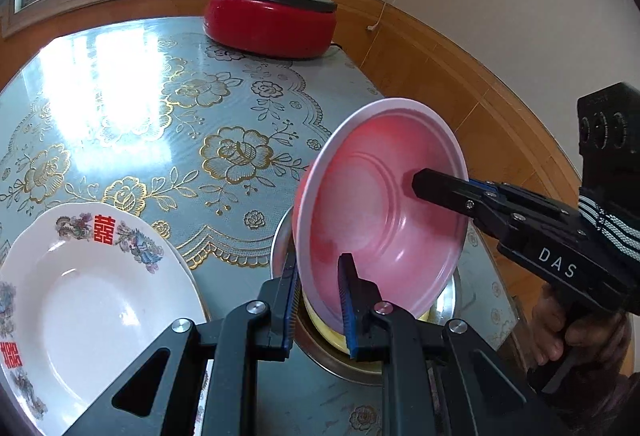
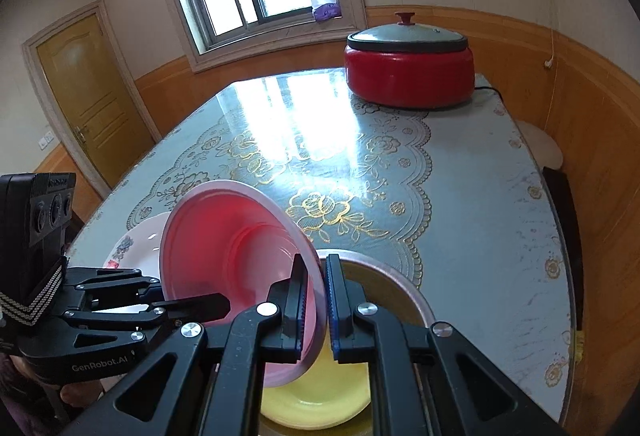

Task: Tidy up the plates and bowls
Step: 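Lower the red-and-pink bowl with the left tool into the yellow bowl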

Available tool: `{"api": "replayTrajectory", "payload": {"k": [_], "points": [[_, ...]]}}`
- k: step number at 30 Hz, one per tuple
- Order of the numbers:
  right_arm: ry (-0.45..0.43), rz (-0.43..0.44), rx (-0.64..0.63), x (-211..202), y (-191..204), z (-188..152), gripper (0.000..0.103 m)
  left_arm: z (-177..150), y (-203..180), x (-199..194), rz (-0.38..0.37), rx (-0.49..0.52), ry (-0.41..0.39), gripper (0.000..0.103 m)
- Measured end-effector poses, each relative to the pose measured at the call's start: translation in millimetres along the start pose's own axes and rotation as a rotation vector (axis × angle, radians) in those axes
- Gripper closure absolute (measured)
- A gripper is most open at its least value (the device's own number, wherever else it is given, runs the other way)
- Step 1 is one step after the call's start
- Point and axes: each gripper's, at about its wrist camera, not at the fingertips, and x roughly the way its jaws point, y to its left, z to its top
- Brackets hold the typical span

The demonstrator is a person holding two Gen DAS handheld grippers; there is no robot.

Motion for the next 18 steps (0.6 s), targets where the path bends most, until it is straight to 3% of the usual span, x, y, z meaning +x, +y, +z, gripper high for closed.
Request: {"api": "replayTrajectory", "payload": {"k": [5, 9, 18], "points": [[0.077, 0.057, 0.061, 4.4, -17.8, -15.8, 0.094, -10.5, -3.4, 2.5, -0.035, 0.000, 0.033, 0.084], [0.141, 0.051, 0.083, 12.1, -27.4, -28.8, 0.094, -16.9, -6.9, 14.2, -0.044, -0.003, 0.077, 0.084], [0.201, -0.049, 0.110, 27.5, -43.9, -41.5, 0.093, -19.8, -7.5, 26.3, 0.014, -0.015, 0.093, 0.082]]}}
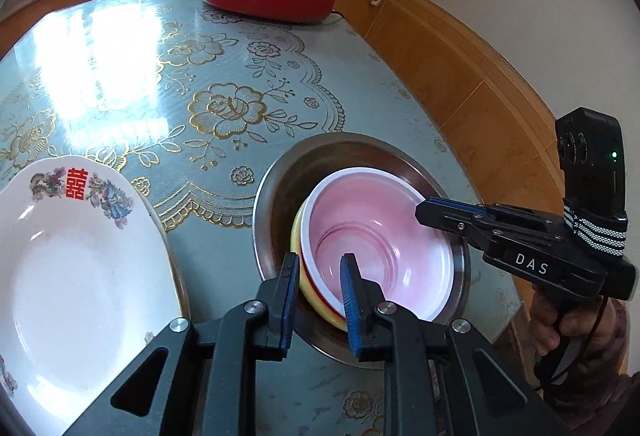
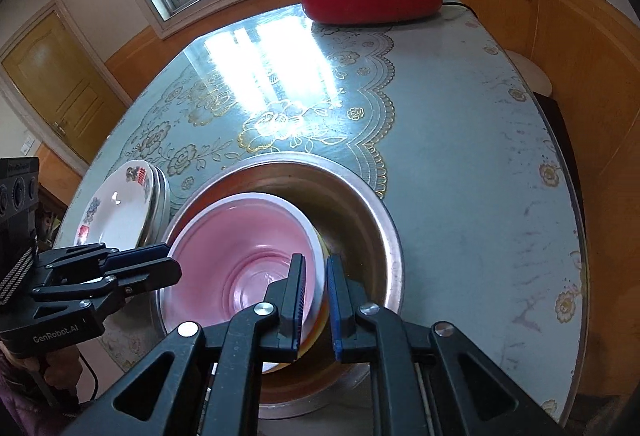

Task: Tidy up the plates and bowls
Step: 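Lower the red-and-pink bowl with the left tool into the yellow bowl, then open the left tool to release the red-and-pink bowl, then grasp the steel bowl's rim with the left tool while the right tool grasps it too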

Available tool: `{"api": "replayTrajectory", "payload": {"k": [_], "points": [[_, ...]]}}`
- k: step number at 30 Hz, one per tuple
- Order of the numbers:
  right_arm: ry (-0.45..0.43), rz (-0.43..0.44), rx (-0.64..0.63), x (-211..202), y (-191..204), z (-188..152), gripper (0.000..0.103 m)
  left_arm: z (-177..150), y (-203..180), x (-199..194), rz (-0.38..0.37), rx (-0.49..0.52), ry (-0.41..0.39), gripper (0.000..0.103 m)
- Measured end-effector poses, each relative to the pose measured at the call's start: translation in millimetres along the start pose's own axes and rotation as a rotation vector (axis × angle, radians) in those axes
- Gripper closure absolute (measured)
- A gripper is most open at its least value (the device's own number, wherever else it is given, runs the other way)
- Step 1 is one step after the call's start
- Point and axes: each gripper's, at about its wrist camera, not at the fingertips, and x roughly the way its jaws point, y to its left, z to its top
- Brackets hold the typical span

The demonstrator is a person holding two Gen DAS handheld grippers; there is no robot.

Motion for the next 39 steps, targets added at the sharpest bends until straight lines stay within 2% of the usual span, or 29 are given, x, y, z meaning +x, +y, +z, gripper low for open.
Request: {"api": "replayTrajectory", "payload": {"k": [6, 9, 16, 19, 21, 25, 32, 36, 39], "points": [[0.010, -0.039, -0.031, 6.5, -2.2, -3.6, 0.093, -3.5, -7.1, 5.3, 0.013, 0.028, 0.009, 0.081], [-0.002, -0.033, -0.032, 2.3, -4.7, -3.7, 0.092, -2.5, -9.1, 0.7, 0.023, 0.047, -0.028, 0.080], [-0.036, 0.004, -0.001, -9.0, -11.7, -3.0, 0.079, -4.3, 0.9, -16.0, 0.036, 0.019, -0.072, 0.077], [-0.073, 0.002, 0.028, -18.6, -20.1, -2.1, 0.078, -6.6, 5.7, -21.6, 0.050, 0.005, -0.081, 0.077], [-0.085, -0.038, 0.047, -22.6, -28.0, -2.2, 0.077, -8.7, 9.3, -24.5, 0.057, -0.006, -0.085, 0.077], [-0.074, -0.062, 0.093, -21.2, -45.1, -2.6, 0.077, -11.9, 13.8, -26.0, 0.061, -0.032, -0.085, 0.077], [-0.016, -0.021, 0.079, -1.0, -42.1, -6.6, 0.077, -14.3, 11.3, -21.1, 0.070, -0.037, -0.074, 0.077], [-0.027, -0.027, 0.051, 3.0, -40.3, -8.4, 0.092, -14.0, 11.0, -15.8, 0.076, -0.041, -0.064, 0.077], [-0.040, -0.044, 0.067, 2.8, -45.4, -6.5, 0.092, -13.8, 10.5, -10.9, 0.071, -0.041, -0.054, 0.077]]}}
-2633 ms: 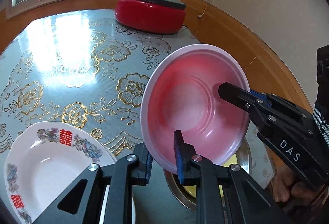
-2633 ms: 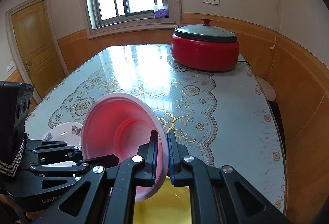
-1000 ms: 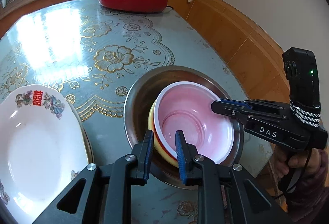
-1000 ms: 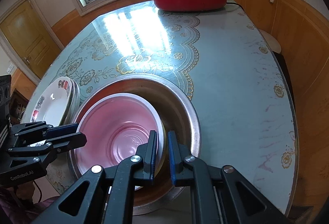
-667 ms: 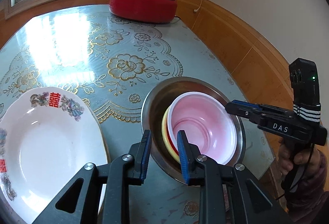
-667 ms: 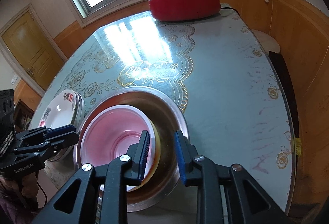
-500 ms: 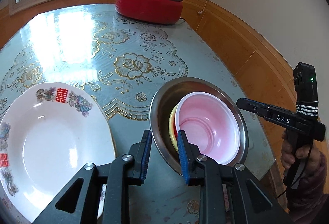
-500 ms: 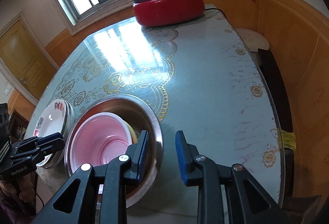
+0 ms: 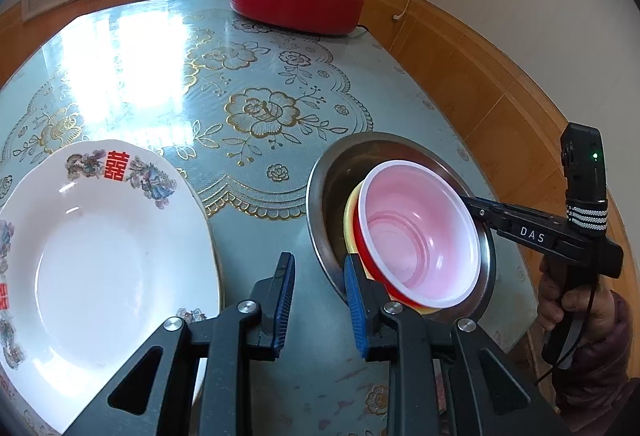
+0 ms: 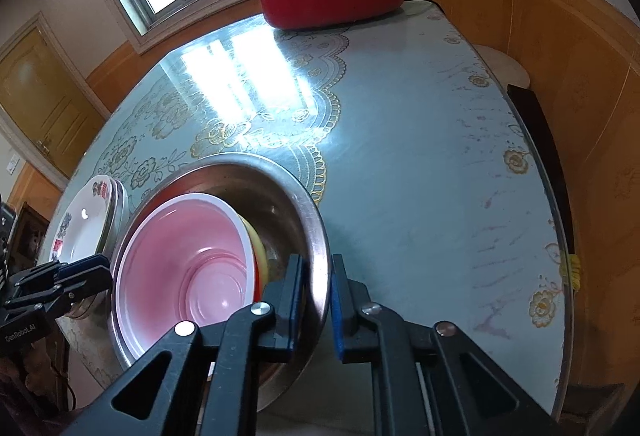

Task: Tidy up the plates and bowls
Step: 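Grasp the steel bowl's rim with the left tool while the right tool grasps it too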

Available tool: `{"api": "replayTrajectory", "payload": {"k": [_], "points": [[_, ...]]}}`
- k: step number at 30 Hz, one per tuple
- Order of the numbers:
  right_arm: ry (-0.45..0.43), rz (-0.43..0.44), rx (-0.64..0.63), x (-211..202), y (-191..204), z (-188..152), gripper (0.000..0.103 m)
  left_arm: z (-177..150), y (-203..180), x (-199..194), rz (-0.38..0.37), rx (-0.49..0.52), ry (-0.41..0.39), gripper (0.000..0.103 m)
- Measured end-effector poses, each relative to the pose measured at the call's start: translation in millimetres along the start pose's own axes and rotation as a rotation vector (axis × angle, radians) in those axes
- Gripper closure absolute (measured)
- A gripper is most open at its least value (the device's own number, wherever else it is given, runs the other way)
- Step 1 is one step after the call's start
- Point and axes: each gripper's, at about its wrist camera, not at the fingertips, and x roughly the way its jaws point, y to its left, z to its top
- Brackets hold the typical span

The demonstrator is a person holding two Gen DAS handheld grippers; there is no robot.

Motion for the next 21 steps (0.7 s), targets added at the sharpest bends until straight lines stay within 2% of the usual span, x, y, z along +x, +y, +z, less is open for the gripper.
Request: {"api": "replayTrajectory", "payload": {"k": [5, 13, 15, 21], "points": [[0.006, 0.020, 0.012, 2.4, -4.8, 1.5, 0.092, 2.3, -9.3, 8.9, 0.000, 0.034, 0.009, 0.077], [-0.002, -0.046, 0.043, -0.2, -18.0, 1.9, 0.090, 6.9, -26.3, 22.2, -0.009, 0.094, 0.006, 0.076], [-0.002, -0.057, 0.043, 0.0, -18.2, 1.7, 0.089, 8.8, -28.7, 25.6, -0.007, 0.099, 0.006, 0.079], [0.011, -0.049, 0.057, 2.6, -21.1, -0.7, 0.089, 12.9, -23.0, 34.4, -0.044, 0.050, 0.028, 0.080]]}}
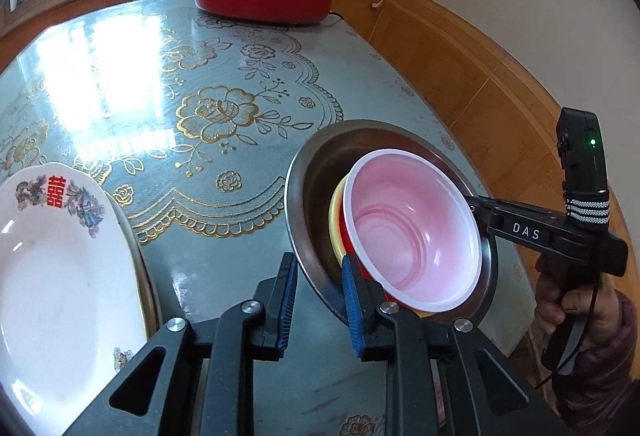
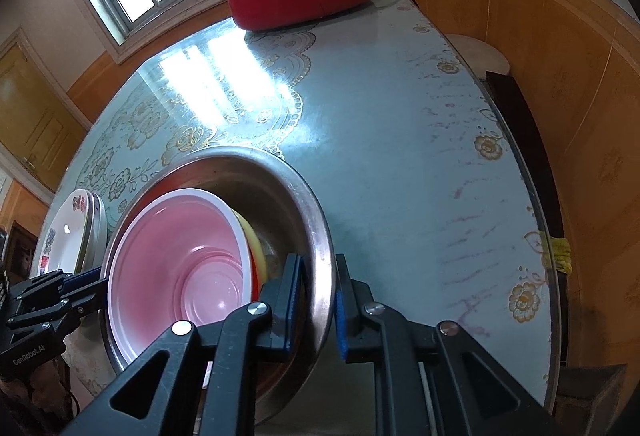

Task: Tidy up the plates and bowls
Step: 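Grasp the steel bowl's rim with the left tool while the right tool grasps it too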

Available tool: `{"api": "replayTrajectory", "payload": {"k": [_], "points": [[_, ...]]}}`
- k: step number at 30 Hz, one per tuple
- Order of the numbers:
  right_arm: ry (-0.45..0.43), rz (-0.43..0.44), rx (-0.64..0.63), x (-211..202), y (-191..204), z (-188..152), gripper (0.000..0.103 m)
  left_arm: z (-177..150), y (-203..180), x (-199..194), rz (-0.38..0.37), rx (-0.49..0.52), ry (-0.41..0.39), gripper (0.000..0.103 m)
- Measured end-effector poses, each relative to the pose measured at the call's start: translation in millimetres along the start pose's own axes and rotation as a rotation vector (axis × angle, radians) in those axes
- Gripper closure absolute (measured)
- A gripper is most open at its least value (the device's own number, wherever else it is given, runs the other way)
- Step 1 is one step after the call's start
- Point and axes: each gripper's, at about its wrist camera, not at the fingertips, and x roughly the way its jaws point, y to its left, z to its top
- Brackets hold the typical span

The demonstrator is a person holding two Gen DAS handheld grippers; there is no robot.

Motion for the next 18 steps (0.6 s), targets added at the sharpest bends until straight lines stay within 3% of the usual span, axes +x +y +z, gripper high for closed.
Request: {"api": "replayTrajectory", "payload": {"k": [18], "points": [[0.014, 0.000, -0.021, 3.0, 2.7, 1.0, 0.089, 1.4, 7.1, 0.1, -0.026, -0.029, -0.027, 0.079]]}}
